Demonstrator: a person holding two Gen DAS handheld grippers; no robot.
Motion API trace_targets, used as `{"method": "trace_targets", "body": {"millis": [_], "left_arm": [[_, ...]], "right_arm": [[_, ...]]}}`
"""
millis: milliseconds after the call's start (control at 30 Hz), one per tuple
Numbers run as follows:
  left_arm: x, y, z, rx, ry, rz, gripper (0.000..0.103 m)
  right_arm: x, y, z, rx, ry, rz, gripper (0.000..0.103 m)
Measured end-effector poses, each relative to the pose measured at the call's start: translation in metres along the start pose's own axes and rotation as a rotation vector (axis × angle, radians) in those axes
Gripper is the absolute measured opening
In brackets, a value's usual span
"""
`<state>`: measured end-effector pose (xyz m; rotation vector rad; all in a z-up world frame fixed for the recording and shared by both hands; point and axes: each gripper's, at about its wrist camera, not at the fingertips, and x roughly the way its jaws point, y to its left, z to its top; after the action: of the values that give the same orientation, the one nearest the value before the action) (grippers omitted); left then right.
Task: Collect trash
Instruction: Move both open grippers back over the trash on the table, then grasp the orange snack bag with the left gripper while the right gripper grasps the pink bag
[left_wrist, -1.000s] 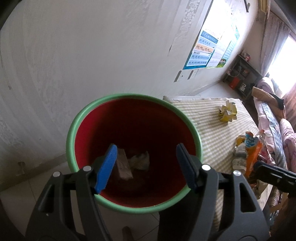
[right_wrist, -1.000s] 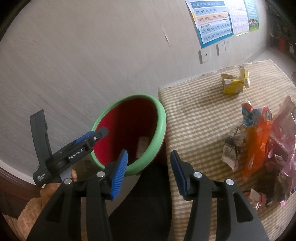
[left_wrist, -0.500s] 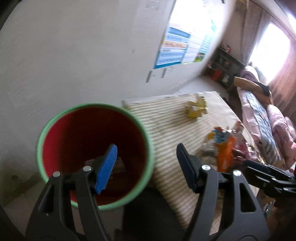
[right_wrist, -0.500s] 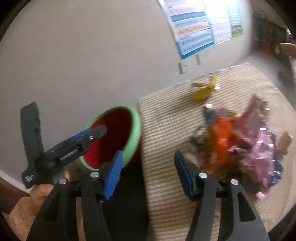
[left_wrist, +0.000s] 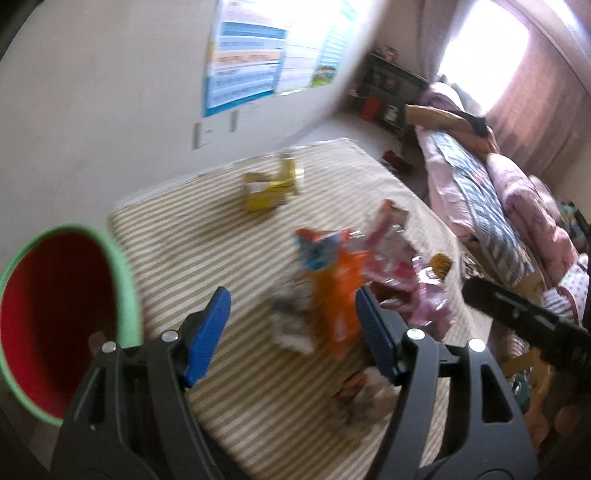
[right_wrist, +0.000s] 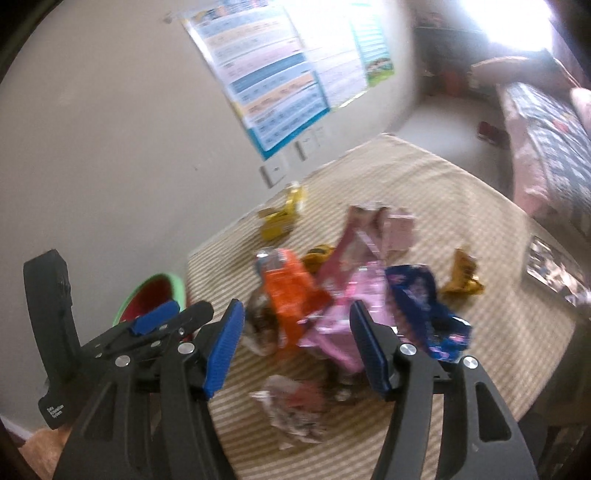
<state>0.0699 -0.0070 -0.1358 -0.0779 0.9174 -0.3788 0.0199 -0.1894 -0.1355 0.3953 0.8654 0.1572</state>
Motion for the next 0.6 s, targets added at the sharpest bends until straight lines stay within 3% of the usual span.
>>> {"method": "trace_targets", "body": {"millis": [300,333,400,467,600], "left_arm": [[0.066,-0.036,0.017,0.068,0.104,-0.005,0.067],[0.072,-0.039,0.017,0.076,0.11,-0.005,0.065],[0.083,-0.04,0.014,0.079,0.143,-0.01,0.049],[0.089,-0.037,0.011,0.056,0.172,-0.013,0.039],[0.082,-0.03,0.009,0.008,0.157,-0.03,0.037]], "right_arm": [[-0.01,-0.04,-0.001,0.096,-0.013,-0.034,0.058],[-0.009,-0.043,-0.001,0.101,-0.011,-0.036,0.058],[-0.008,-0.048,-0.002,0.113,-0.002,-0.039,0.058],[-0.007,-0.051,-0.003,0.12,0.007,-0.04,0.058],[-0.003,-0.053,-0.006,0.131,0.02,-0.041,0.058]]}}
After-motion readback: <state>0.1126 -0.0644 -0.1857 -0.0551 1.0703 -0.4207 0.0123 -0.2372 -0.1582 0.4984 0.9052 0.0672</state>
